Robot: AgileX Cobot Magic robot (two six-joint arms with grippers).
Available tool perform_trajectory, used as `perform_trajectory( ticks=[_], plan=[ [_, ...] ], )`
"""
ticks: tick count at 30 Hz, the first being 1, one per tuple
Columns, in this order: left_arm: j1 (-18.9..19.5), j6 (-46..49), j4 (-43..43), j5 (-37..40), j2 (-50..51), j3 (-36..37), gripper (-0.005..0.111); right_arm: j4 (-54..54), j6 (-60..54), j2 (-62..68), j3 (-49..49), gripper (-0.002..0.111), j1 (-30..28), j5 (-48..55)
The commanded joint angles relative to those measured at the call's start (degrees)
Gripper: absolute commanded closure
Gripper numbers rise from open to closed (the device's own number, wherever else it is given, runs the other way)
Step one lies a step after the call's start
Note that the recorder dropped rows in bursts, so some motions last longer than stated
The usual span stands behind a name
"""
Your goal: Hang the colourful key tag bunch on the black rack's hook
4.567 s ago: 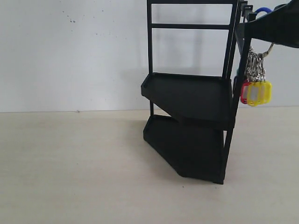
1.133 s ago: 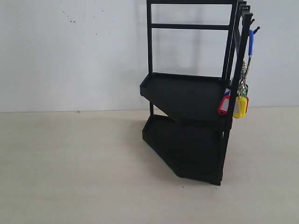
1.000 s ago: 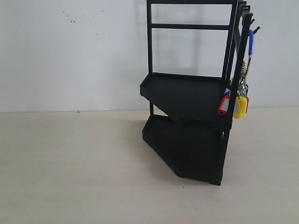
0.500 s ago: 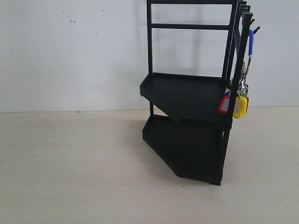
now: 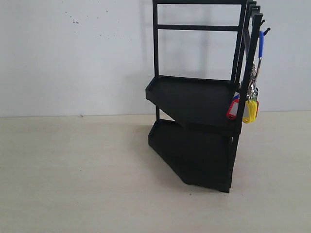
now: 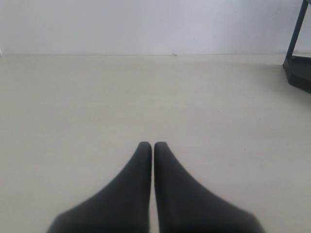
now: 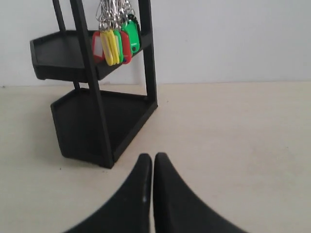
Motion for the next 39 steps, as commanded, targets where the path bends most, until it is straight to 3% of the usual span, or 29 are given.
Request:
perform_trajectory(
  ticks=[1,39],
  plan=[
    [0.1,-0.6,-0.4,-0.9,-0.1,-0.1,0.102,0.0,-1.3,-0.2,0.3,0.107,-0.1,6.3],
    [0.1,-0.6,-0.4,-0.9,-0.1,-0.1,0.102,0.3,0.4,-0.2,0.3,0.107,-0.1,6.5]
  ],
)
